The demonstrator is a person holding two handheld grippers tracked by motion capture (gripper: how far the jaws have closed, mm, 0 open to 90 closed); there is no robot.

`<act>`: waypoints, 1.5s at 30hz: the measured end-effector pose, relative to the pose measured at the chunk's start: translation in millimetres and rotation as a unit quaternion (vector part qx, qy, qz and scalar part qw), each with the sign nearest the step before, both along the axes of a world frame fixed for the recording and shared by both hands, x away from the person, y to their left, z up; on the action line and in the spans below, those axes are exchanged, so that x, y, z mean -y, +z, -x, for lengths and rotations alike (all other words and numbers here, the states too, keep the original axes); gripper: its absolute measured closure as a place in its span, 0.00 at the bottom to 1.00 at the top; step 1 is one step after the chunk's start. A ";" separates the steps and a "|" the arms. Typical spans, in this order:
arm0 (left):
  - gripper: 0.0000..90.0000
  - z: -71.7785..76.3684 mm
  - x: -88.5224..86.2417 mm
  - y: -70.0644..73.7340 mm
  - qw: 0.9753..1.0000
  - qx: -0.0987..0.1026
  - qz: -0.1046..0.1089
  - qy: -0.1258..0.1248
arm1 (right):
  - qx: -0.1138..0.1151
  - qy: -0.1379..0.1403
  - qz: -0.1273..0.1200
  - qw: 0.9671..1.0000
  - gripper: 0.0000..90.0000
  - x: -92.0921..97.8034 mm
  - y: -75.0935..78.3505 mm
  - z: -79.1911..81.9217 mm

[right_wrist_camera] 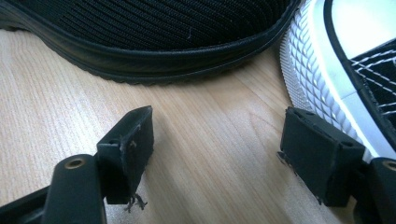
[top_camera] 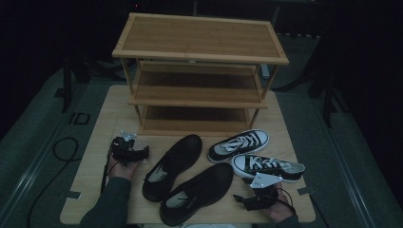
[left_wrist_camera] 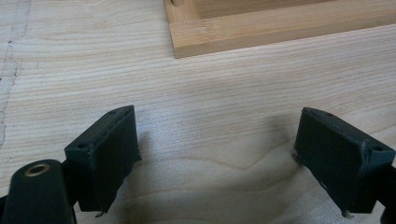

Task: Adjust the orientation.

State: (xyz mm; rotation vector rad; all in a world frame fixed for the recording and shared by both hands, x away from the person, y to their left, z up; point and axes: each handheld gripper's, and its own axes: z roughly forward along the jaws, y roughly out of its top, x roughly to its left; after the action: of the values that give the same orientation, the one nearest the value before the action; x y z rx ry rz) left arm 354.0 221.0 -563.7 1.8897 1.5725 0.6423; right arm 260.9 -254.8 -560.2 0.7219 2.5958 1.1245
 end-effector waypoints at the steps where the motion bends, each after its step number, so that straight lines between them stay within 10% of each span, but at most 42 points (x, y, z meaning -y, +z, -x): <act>1: 0.15 0.0 0.0 0.0 1.000 0.000 0.000 0.000 | 0.000 0.000 0.000 1.000 0.28 0.0 0.0 -0.1; 15: 0.18 0.3 -0.1 0.2 1.000 0.003 0.001 0.000 | -0.001 0.000 0.000 1.000 0.28 -0.2 0.1 -0.2; 35: 0.53 4.5 1.7 10.0 0.999 -0.018 0.005 -0.036 | -0.001 0.000 0.000 1.000 0.28 -0.2 0.1 -0.3; 45: 0.55 15.0 11.2 36.1 0.996 -0.017 0.000 -0.085 | -0.001 0.000 0.000 1.000 0.28 -0.2 0.1 -0.3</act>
State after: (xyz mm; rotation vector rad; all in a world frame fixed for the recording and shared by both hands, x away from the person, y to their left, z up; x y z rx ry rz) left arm 339.0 209.8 -527.7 2.0178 1.4126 0.5382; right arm 261.1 -254.6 -560.2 0.7218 2.5973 1.1238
